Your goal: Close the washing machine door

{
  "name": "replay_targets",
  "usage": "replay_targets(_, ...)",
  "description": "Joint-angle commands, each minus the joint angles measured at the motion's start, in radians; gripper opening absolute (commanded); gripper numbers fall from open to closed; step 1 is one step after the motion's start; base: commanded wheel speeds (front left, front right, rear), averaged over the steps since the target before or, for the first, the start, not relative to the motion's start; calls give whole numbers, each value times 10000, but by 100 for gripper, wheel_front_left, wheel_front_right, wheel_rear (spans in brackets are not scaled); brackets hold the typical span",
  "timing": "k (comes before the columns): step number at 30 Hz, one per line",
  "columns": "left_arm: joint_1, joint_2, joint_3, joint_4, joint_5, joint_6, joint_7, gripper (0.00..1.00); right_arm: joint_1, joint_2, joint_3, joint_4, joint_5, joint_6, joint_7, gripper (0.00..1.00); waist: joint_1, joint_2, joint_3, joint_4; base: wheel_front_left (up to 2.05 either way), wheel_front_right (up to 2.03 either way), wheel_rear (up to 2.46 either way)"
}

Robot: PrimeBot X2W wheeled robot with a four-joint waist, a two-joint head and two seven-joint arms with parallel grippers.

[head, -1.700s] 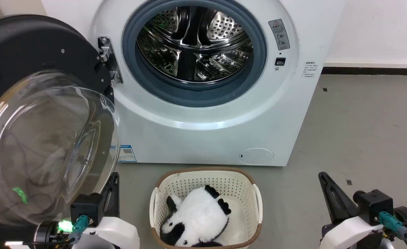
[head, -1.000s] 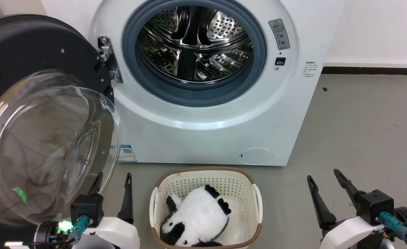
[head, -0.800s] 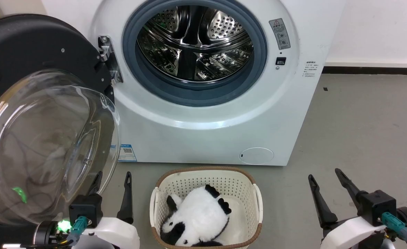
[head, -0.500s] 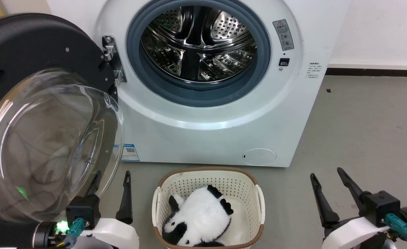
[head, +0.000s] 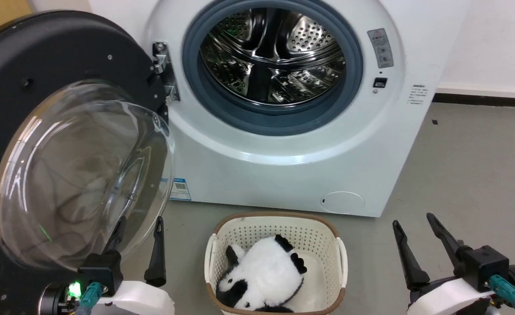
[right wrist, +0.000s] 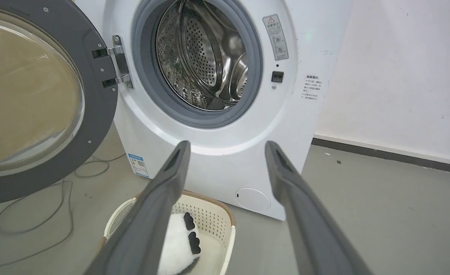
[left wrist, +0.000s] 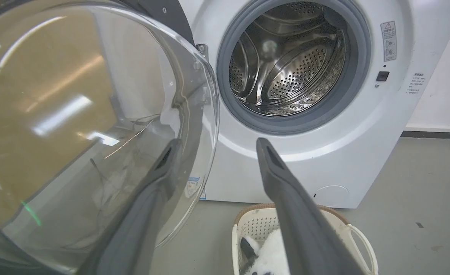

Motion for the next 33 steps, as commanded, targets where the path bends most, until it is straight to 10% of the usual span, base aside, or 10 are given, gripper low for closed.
replay_targets(1,111,3,17,-68,-69,-18,-103,100,78,8,20,-44,126,-2,-100,100,0,-1,-10,81,0,0,0)
replay_targets(33,613,3,327,-683,-561,48,-771,100,7,16,911,131,496,-4,-768,100,0,-1,-97,2042,0,0,0)
